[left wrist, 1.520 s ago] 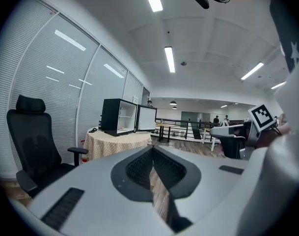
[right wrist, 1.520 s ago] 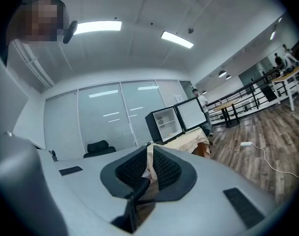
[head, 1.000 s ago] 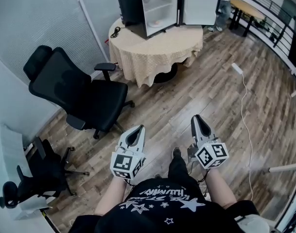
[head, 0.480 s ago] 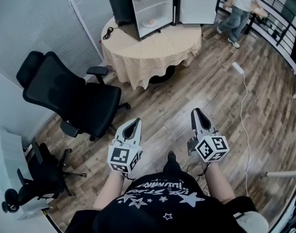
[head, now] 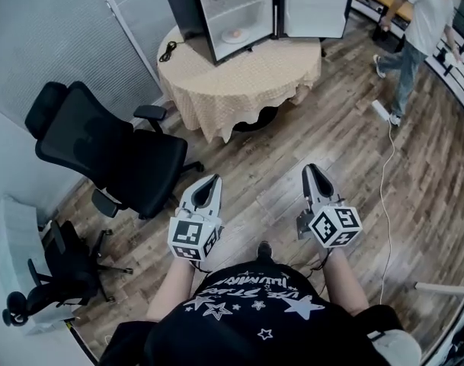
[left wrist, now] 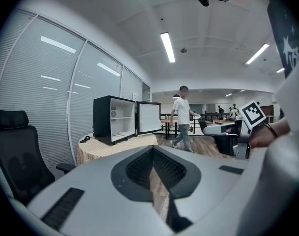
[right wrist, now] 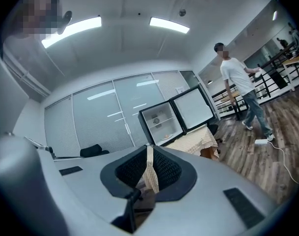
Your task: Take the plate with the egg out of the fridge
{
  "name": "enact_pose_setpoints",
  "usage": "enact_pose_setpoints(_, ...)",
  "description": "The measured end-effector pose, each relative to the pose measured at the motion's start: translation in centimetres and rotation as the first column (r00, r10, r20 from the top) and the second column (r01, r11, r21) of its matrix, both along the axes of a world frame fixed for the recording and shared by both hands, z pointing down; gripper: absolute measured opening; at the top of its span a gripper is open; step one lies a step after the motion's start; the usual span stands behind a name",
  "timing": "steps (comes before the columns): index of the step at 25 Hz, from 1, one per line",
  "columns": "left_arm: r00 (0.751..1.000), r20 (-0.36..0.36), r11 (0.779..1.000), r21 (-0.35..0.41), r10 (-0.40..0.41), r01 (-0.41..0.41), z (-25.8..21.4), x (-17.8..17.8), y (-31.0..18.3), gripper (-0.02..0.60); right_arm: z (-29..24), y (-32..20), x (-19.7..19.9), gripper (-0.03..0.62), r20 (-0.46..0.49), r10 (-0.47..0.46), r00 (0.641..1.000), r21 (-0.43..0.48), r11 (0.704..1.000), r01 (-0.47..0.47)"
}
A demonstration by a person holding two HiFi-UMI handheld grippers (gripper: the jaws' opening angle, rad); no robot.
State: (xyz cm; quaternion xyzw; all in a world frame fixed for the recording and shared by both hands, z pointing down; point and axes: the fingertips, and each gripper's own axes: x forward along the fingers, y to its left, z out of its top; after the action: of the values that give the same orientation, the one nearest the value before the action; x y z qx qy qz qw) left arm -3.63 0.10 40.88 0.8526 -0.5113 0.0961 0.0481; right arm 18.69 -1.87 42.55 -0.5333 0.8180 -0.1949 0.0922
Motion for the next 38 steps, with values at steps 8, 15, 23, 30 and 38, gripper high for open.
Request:
enact_pose_setpoints(8,0.997,-0.006,0.996,0.021,-0.083,0.083,-0.7,0.1,-2.3,0.006,0.0,-3.2,0.0,0.051,-0.175,-0.083,0.981,0.030,0.996,0.089)
enact_pose_setpoints(15,0.994,-0.003,0.993,0.031,-0.110,0.110,-0.7,-1.0,-3.8,0.006,-0.3,-4.8,-1.6,0.051,-0.387,-0.052,0.921,0.110,0.989,0.102)
enact_pose_setpoints(23,0.997,-0.041,0.998,0.018,-0.060,0.060,1.2,-0.7,-9.9,0.006,-0.1,-8.6,-3.2,0.051,-0.564,-0.014,0.826,0.153,0.981,0.121)
enact_pose_setpoints(30,0.996,-0.083,1.000,0.006,0.011,-0.010,2.0,0.2,-19.5,0.006,0.2,-16.2,-3.9,0.052,-0.587,-0.040,0.808,0.130,0.981,0.142)
enact_pose_setpoints(38,0.995,-0.096,1.000,-0.003,0.026,-0.026,2.5,-0.9,-27.2,0.006,-1.0,-24.8,-5.5,0.052,-0.533,-0.045,0.845,0.130,0.982,0.135)
